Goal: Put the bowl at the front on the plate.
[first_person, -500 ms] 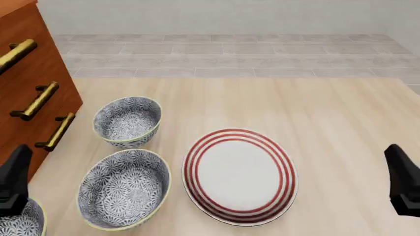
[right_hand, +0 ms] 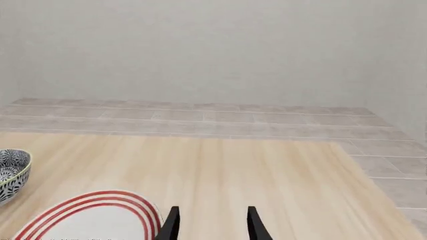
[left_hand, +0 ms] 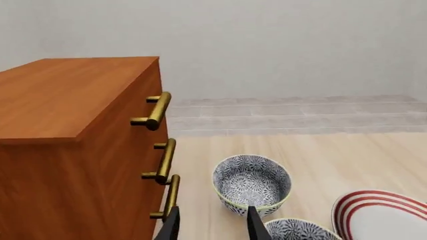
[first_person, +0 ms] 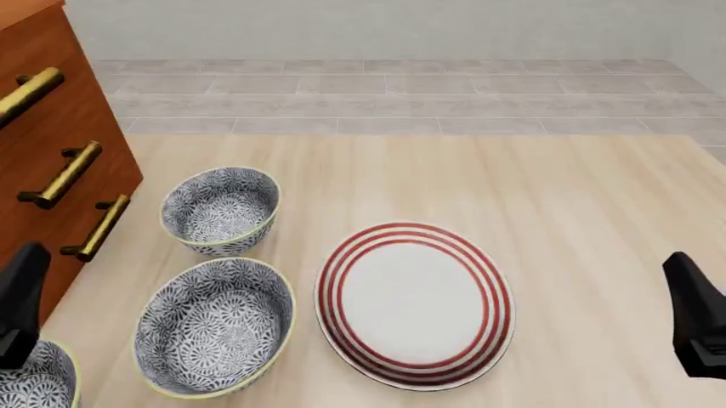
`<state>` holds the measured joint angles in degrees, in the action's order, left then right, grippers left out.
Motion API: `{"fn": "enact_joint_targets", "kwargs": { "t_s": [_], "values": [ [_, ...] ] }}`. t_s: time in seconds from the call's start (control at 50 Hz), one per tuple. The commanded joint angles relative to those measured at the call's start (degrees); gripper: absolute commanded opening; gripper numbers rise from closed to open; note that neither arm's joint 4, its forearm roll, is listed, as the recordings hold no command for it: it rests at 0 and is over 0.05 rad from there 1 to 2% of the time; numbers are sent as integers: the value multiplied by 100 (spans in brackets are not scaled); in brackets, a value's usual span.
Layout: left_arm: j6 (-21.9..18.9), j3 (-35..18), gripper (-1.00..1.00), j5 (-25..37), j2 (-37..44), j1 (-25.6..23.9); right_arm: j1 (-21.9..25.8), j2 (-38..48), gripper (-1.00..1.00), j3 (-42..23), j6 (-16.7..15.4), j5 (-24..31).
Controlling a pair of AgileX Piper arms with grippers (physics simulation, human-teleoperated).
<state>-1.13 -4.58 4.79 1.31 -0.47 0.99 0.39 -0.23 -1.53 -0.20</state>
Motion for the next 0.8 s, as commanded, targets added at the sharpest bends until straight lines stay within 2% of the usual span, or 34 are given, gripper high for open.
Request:
{"fn": "enact_joint_targets", "kwargs": {
  "t_s": [0.02, 0.12, 0.18, 0.28, 0.38, 0.44, 0.56, 0.62, 0.68, 0.8],
  "values": [
    [-202, -593, 100, 613, 386, -13, 24, -4, 100, 0, -71, 20],
    [-367, -1092, 100, 1076, 686, -184, 69, -5, 100, 5, -110, 27],
    [-347, -1266, 100, 1180, 1033, -35, 39, 14, 100, 4, -62, 20],
    [-497, -1682, 100, 1632, 1075, 19, 86, 56, 100, 14, -121, -17],
    [-670, -1829, 100, 2034, 1132, 6, 103, 96, 100, 7, -142, -36],
    [-597, -1758, 100, 2208, 1233, -114, 77, 94, 100, 14, -124, -33],
    [-842, -1519, 100, 2585, 1197, 9, 72, 105, 100, 5, -167, -36],
    [-826, -1485, 100, 2830, 1066, 18, 57, 110, 100, 12, -158, -43],
    [-618, -1370, 100, 3043, 1015, -27, 68, 130, 100, 14, -194, -64],
    [-465, -1078, 100, 3244, 853, -55, 82, 130, 100, 10, -252, -59]
  ]
}}
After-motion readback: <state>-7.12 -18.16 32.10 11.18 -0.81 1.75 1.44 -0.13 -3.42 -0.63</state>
